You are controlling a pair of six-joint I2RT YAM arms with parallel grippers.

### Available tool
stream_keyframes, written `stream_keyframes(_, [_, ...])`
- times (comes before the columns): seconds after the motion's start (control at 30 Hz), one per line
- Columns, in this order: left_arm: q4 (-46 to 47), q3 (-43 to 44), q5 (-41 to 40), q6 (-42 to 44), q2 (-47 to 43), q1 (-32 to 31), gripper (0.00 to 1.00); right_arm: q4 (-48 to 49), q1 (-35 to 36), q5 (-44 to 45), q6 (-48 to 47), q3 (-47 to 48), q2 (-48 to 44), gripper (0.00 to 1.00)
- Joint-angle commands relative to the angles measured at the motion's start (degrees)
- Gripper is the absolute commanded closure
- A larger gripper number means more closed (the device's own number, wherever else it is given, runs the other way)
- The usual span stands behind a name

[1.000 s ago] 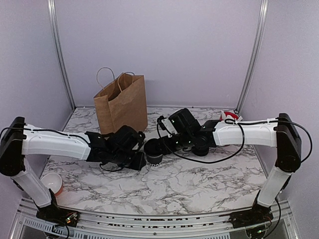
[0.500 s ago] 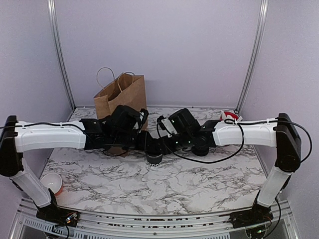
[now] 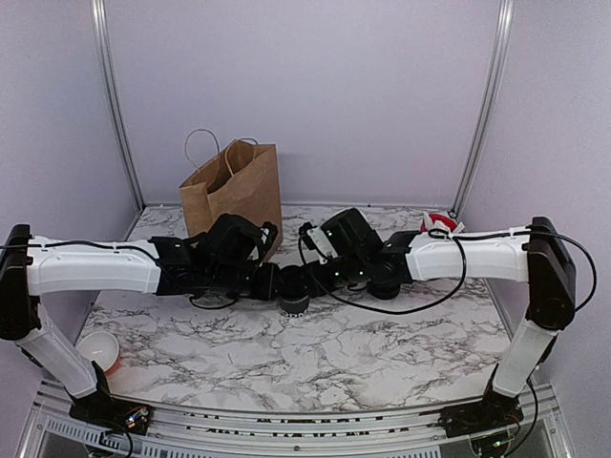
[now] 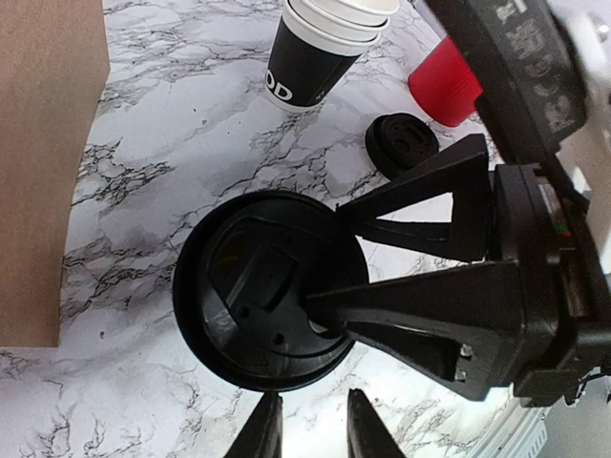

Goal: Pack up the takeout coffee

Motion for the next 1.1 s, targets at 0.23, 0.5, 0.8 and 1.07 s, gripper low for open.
stream_keyframes(0.23, [-5.21, 3.69, -0.46, 1.98, -4.05, 1.25, 0.75, -4.72, 0.11, 1.73, -2.08, 4.76, -0.40, 0.28])
stream_keyframes(0.5, [-5.18, 2.29, -0.19, 1.73, -7.26, 2.70, 0.71, -8.17, 0.79, 4.87, -3.96, 9.35, -0.44, 0.00])
stream_keyframes(0.8, [-5.14, 0.03, -0.92, 0.70, -11.10, 3.33, 0.49, -9.30, 1.53, 4.58, -4.56, 11.96, 3.48, 0.00])
stream_keyframes(1.07, [-4.60, -2.27, -1.56, 0.13, -13.77, 3.67, 0.33, -11.01, 2.46, 6.69, -5.35, 14.59, 7.36, 0.07])
